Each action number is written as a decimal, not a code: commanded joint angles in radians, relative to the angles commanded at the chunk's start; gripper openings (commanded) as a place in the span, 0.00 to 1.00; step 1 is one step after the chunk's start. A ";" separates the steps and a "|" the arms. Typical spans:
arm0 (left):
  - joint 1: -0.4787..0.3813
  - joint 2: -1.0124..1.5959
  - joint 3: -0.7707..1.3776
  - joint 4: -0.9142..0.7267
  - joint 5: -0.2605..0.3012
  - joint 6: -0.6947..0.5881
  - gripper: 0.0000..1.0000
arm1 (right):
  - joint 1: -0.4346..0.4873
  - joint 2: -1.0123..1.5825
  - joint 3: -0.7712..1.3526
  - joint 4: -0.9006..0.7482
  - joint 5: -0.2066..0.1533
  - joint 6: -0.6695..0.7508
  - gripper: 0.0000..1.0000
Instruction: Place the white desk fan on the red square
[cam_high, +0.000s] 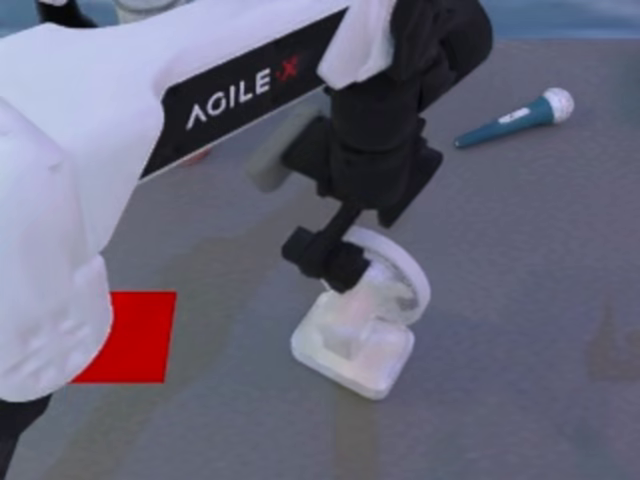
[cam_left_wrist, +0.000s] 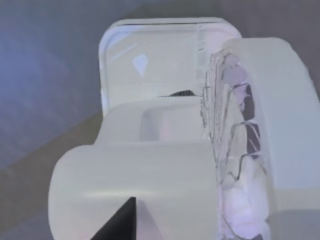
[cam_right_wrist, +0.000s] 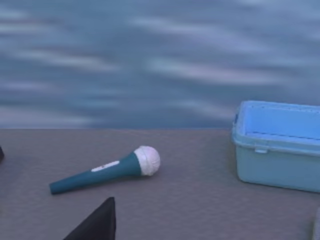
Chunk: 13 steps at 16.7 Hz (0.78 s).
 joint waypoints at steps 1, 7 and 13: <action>0.000 0.000 0.000 0.000 0.000 0.000 0.62 | 0.000 0.000 0.000 0.000 0.000 0.000 1.00; 0.000 0.000 0.000 0.000 0.000 0.000 0.17 | 0.000 0.000 0.000 0.000 0.000 0.000 1.00; 0.000 0.000 0.000 0.000 0.000 0.000 0.00 | 0.000 0.000 0.000 0.000 0.000 0.000 1.00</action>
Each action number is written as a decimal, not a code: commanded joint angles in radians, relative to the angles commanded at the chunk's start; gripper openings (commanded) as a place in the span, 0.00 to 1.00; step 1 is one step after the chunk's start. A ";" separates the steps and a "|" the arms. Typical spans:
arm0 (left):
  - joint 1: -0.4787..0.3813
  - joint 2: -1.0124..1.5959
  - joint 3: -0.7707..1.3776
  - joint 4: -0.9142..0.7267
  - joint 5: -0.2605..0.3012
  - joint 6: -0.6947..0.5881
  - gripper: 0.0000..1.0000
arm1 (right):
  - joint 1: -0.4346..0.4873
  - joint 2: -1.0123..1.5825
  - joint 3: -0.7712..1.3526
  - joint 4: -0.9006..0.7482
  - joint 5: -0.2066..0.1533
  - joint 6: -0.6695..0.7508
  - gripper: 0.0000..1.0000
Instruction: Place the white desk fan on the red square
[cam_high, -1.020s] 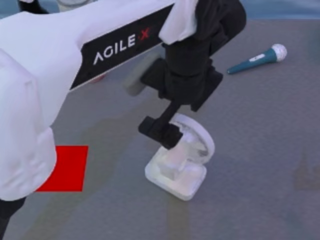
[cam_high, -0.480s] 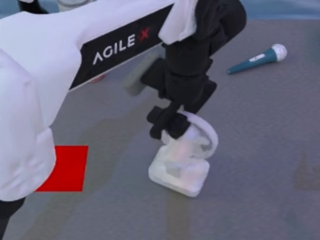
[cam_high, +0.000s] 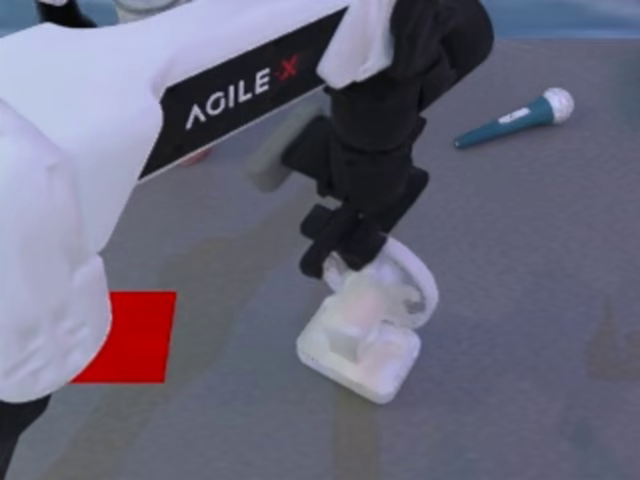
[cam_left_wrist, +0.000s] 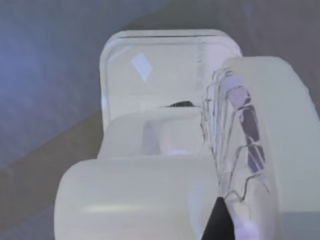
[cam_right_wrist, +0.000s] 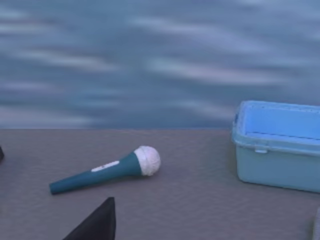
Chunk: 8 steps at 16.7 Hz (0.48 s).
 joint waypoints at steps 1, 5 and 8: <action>0.000 0.000 0.000 0.000 0.000 0.000 0.00 | 0.000 0.000 0.000 0.000 0.000 0.000 1.00; 0.001 -0.002 0.000 -0.001 0.000 0.001 0.00 | 0.000 0.000 0.000 0.000 0.000 0.000 1.00; 0.002 0.012 0.042 -0.040 0.000 -0.001 0.00 | 0.000 0.000 0.000 0.000 0.000 0.000 1.00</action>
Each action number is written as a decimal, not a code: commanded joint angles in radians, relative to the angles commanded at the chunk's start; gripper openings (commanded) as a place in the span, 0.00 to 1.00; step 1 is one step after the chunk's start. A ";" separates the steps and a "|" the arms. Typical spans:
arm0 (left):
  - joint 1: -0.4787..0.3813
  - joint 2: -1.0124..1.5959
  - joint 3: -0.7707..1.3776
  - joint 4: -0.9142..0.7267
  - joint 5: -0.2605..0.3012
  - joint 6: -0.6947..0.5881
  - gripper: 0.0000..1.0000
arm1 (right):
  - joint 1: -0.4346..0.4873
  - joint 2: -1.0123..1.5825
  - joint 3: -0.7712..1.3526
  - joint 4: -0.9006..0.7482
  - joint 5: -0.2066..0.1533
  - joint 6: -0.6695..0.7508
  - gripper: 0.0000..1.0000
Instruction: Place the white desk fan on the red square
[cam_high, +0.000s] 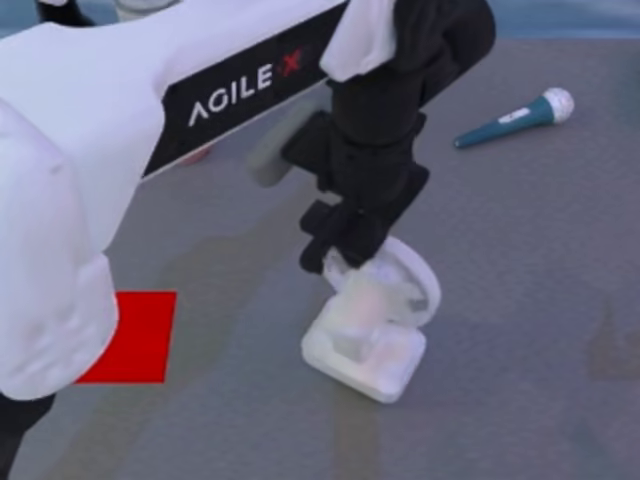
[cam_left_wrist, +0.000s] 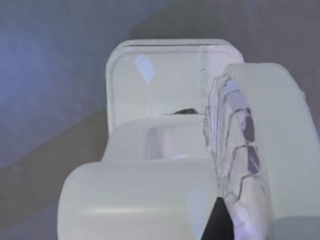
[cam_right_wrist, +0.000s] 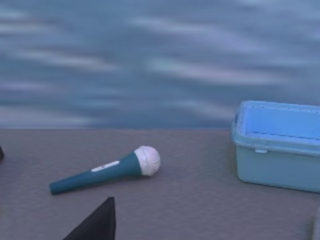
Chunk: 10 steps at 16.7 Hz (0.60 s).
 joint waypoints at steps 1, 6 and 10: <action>0.002 0.008 0.034 -0.028 0.000 -0.001 0.00 | 0.000 0.000 0.000 0.000 0.000 0.000 1.00; 0.014 0.042 0.234 -0.177 0.001 -0.001 0.00 | 0.000 0.000 0.000 0.000 0.000 0.000 1.00; 0.017 0.046 0.261 -0.204 0.001 0.002 0.00 | 0.000 0.000 0.000 0.000 0.000 0.000 1.00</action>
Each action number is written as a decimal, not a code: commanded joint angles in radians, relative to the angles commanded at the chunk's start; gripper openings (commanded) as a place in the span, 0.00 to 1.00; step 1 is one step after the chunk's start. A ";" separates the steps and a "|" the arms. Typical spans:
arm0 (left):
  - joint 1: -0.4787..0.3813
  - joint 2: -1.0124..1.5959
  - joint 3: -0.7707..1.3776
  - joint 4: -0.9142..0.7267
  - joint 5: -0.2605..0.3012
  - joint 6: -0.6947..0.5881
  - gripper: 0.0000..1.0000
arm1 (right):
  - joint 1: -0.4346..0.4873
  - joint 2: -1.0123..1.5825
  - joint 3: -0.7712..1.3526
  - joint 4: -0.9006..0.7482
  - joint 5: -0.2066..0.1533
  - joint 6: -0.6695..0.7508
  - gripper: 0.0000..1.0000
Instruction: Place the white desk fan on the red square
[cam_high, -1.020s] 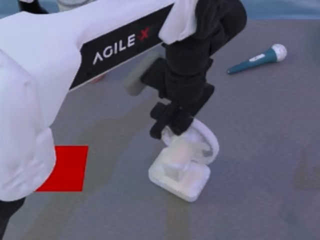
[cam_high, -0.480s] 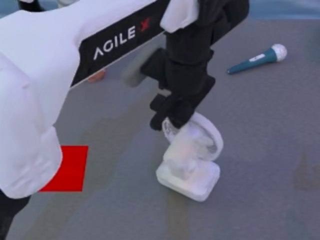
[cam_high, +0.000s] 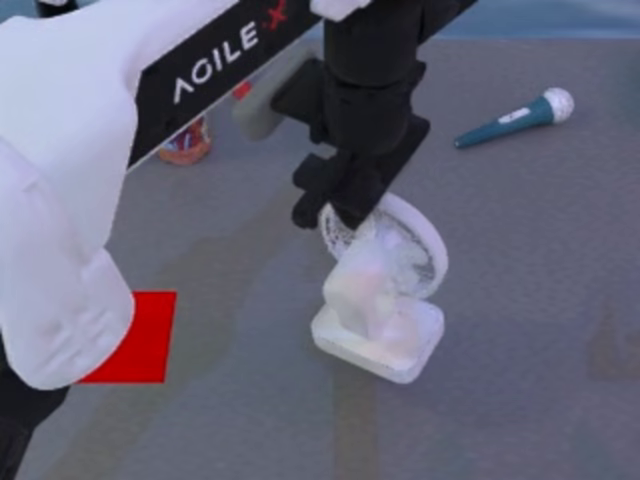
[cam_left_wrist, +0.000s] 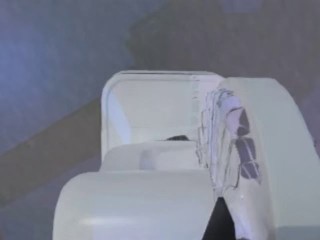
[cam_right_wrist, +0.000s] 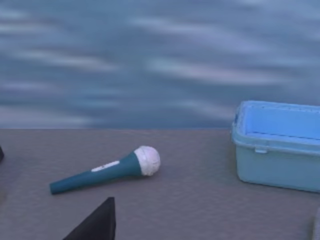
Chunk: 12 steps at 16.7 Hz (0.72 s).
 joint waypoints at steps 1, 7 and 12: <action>-0.006 -0.004 -0.002 0.003 0.000 0.001 0.00 | 0.000 0.000 0.000 0.000 0.000 0.000 1.00; 0.053 -0.030 -0.039 -0.017 0.016 0.146 0.00 | 0.000 0.000 0.000 0.000 0.000 0.000 1.00; 0.194 -0.106 -0.126 -0.042 0.054 0.552 0.00 | 0.000 0.000 0.000 0.000 0.000 0.000 1.00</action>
